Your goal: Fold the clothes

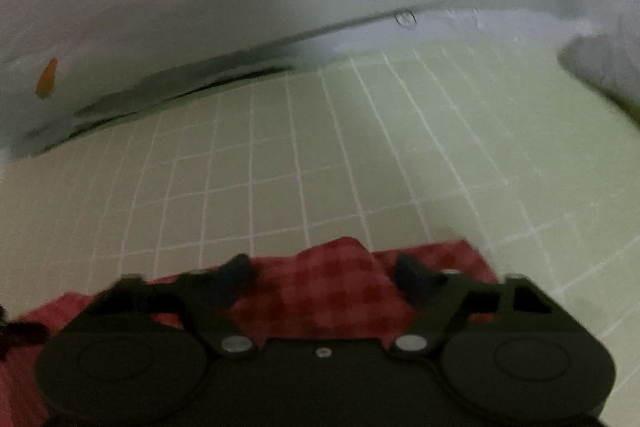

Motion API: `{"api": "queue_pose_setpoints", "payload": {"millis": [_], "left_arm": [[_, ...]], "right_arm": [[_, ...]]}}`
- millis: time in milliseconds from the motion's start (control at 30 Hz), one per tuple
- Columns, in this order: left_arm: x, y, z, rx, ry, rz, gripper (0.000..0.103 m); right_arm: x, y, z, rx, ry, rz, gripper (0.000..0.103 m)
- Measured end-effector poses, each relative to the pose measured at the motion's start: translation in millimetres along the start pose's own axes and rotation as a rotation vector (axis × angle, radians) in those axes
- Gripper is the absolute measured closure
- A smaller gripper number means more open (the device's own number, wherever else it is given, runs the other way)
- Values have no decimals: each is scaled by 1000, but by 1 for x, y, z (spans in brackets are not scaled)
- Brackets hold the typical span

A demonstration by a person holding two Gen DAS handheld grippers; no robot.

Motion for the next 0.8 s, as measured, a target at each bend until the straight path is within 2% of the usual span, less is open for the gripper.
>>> {"api": "queue_pose_setpoints", "payload": {"millis": [67,100,133,167,233,367,567,700,800], "left_arm": [[-3,6,2,13,17,7,34],[-7,9,-2,28,35,24,56],[-11,12,-6,29,46,46,73],[-14,14,-11,26,56,53,102],[-20,12,-23,12,73,34,103],[-47,4,-63,34,168,14,103],[-112,-16,-107,-1,223,-31,103],[-145,-19,-116,-16,205,-58,102],[-164,-17,-114,-20,178,-70,100]], "right_arm": [[-2,1,0,15,1,-1,52],[-3,2,0,23,2,-3,70],[-3,3,-1,33,10,-11,85],[-5,4,-5,44,21,-15,92],[-10,5,-19,62,62,-18,98],[-31,7,-63,79,165,-24,99],[-96,17,-124,105,241,-23,99],[-147,14,-145,110,226,-99,99],[-180,12,-133,114,132,-121,99]]}}
Point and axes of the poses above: each gripper's, at about its wrist camera, not at the fingertips, and z roughly the way its jaws point, y to its right, x to its top, the point moved 3 cm from there along z, roughly the way its jaws point, and after that the axes turned 15 degrees about -y, right-handed, at the moved point
